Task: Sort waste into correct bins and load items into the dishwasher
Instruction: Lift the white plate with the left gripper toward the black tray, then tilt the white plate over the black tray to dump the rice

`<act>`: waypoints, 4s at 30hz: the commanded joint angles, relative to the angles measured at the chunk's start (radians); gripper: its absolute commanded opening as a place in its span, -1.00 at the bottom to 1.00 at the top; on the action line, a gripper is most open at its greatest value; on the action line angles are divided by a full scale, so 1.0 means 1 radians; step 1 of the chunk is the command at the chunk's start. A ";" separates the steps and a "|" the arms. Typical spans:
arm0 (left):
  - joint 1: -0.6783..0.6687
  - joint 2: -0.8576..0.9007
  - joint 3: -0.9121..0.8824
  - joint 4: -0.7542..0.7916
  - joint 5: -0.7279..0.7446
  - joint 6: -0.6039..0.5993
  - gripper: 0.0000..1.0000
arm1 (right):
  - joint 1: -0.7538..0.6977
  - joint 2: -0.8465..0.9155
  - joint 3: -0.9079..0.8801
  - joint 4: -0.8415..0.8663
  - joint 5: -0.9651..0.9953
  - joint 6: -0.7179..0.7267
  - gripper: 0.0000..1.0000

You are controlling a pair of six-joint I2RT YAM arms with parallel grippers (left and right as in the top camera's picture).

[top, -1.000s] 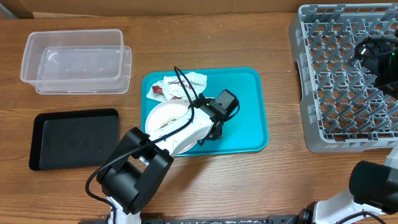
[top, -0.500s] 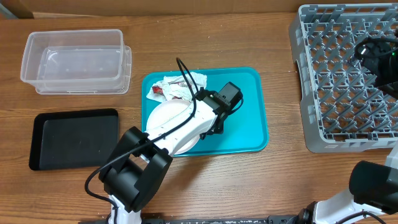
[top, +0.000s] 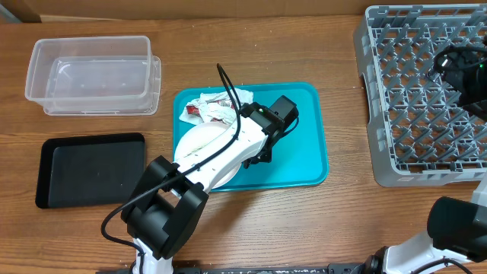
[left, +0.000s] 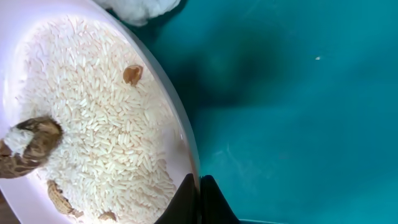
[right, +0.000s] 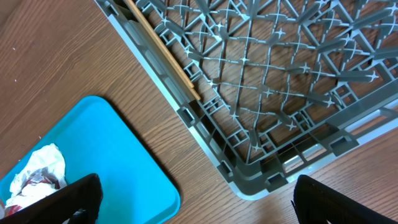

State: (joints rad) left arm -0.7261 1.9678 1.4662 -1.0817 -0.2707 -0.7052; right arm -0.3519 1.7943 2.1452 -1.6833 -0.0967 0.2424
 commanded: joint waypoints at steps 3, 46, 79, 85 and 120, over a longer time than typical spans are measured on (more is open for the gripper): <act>-0.003 0.012 0.033 -0.043 -0.069 -0.023 -0.92 | 0.003 -0.011 0.002 0.005 0.006 0.005 1.00; 0.806 -0.126 0.237 -0.208 0.431 0.249 -0.91 | 0.003 -0.011 0.002 0.005 0.006 0.005 1.00; 1.247 -0.126 0.236 -0.309 1.137 0.574 -0.92 | 0.003 -0.011 0.002 0.005 0.006 0.005 1.00; 1.263 -0.126 0.236 -0.341 1.192 0.602 -0.92 | 0.003 -0.011 0.002 0.005 0.006 0.005 1.00; 1.592 -0.124 0.218 -0.609 1.490 0.925 -0.92 | 0.003 -0.011 0.002 0.005 0.006 0.005 1.00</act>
State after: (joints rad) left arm 0.8639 1.8671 1.6764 -1.6833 1.1645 0.1581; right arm -0.3515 1.7943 2.1452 -1.6829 -0.0963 0.2424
